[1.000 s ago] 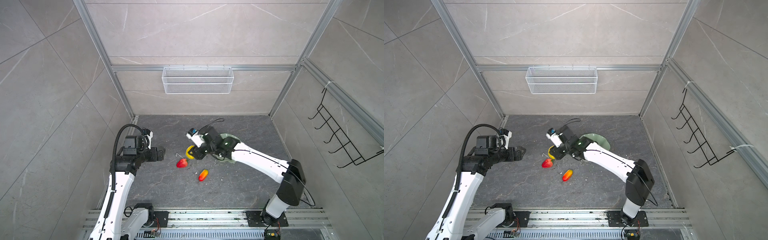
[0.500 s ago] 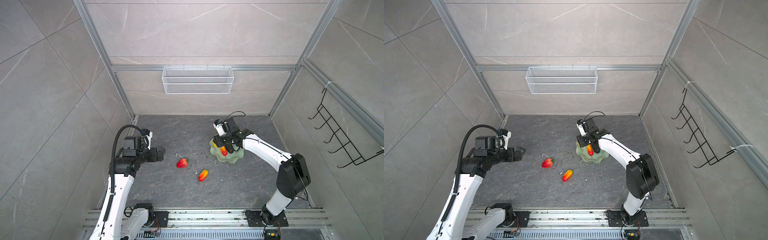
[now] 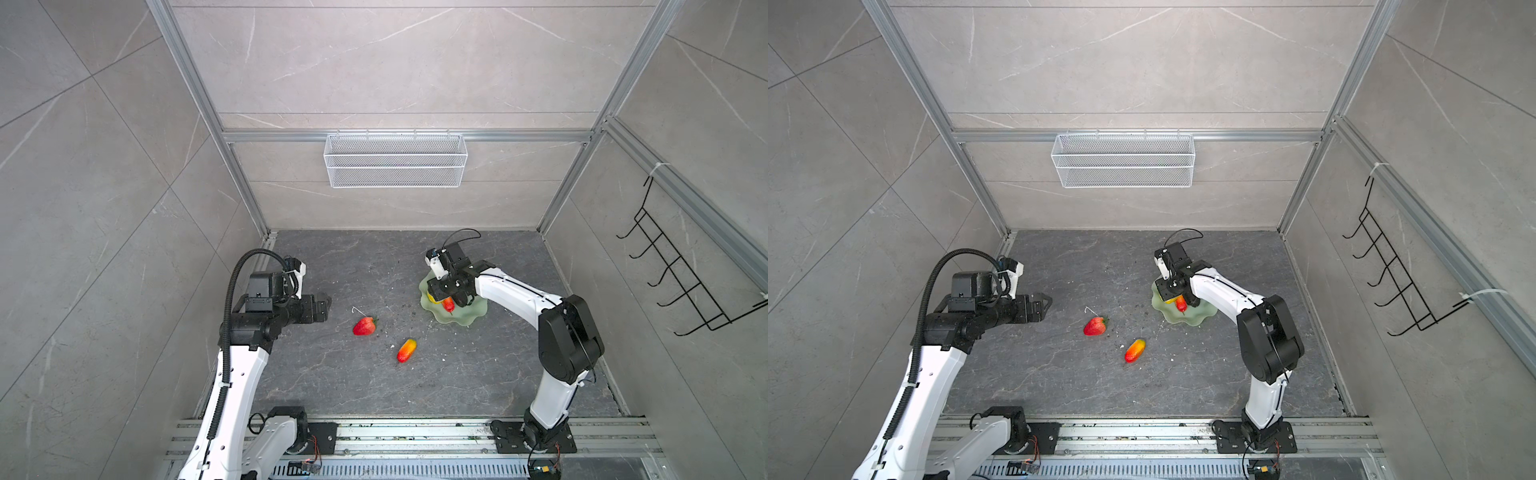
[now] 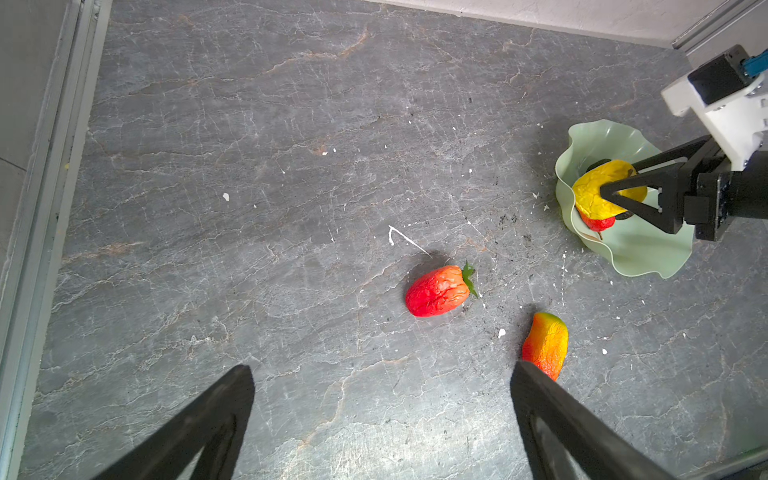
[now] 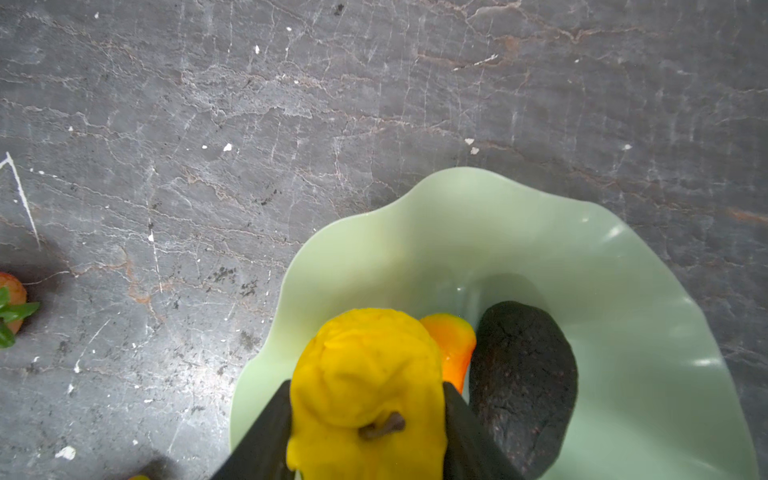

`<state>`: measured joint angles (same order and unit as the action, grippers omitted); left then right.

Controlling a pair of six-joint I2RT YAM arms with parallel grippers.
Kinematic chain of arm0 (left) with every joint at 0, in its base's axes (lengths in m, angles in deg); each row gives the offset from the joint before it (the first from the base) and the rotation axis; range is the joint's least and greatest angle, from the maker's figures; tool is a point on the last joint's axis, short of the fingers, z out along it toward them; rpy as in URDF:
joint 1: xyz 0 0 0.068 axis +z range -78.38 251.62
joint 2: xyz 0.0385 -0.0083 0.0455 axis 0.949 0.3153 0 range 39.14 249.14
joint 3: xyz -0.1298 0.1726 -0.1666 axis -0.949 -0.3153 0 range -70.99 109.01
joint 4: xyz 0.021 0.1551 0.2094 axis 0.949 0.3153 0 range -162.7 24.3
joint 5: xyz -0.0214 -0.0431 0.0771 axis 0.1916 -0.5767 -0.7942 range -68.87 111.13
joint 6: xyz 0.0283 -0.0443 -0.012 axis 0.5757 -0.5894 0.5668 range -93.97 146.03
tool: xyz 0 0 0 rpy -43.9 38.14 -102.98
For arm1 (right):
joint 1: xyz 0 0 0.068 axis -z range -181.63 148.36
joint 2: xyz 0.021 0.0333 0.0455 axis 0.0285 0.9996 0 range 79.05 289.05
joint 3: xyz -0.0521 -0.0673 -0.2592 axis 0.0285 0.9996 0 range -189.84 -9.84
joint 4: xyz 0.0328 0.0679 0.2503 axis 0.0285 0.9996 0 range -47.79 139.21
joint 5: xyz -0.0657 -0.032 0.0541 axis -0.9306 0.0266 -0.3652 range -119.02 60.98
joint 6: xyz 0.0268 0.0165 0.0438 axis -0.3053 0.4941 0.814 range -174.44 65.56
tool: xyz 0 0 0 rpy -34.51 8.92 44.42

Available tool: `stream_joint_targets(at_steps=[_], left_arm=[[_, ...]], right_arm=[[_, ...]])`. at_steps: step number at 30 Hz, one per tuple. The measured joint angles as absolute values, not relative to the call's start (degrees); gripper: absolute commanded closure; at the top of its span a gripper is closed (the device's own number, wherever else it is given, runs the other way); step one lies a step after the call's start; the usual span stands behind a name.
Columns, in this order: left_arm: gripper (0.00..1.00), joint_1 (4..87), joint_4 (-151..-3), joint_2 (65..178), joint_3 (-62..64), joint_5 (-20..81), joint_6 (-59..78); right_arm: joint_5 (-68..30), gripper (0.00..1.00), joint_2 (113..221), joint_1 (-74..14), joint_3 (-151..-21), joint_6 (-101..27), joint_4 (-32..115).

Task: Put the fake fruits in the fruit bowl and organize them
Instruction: 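Lower the yellow fruit into the bowl and open the right gripper, then move the right gripper over the red strawberry and lower around it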

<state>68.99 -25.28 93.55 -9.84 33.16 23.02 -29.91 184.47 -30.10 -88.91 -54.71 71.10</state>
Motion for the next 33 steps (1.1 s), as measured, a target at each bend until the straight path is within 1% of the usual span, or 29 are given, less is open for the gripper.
stream_joint_targets(at_steps=[11, 14, 20, 24, 30, 33], left_arm=[[0.00, 69.0, -25.3, 93.5, -9.8, 33.3, 23.0], [0.00, 69.0, -25.3, 93.5, -9.8, 33.3, 23.0], [0.00, 69.0, -25.3, 93.5, -9.8, 33.3, 23.0], [0.00, 69.0, -25.3, 93.5, -9.8, 33.3, 23.0], [0.00, 69.0, -25.3, 93.5, -9.8, 33.3, 23.0], [0.00, 69.0, -25.3, 93.3, -9.8, 33.3, 23.0]], right_arm=[[-30.4, 0.48, 186.6, -29.7, -88.7, -54.7, 70.4], [-30.6, 0.45, 187.2, -29.4, -88.5, -54.7, 70.3], [-30.6, 0.26, 187.3, -29.4, -88.5, -55.5, 70.4], [-31.0, 0.17, 187.1, -29.4, -88.5, -56.0, 71.1], [-30.9, 0.00, 183.0, -29.4, -89.4, -57.1, 74.2], [-30.6, 0.00, 179.6, -29.9, -90.8, -57.8, 75.7]])
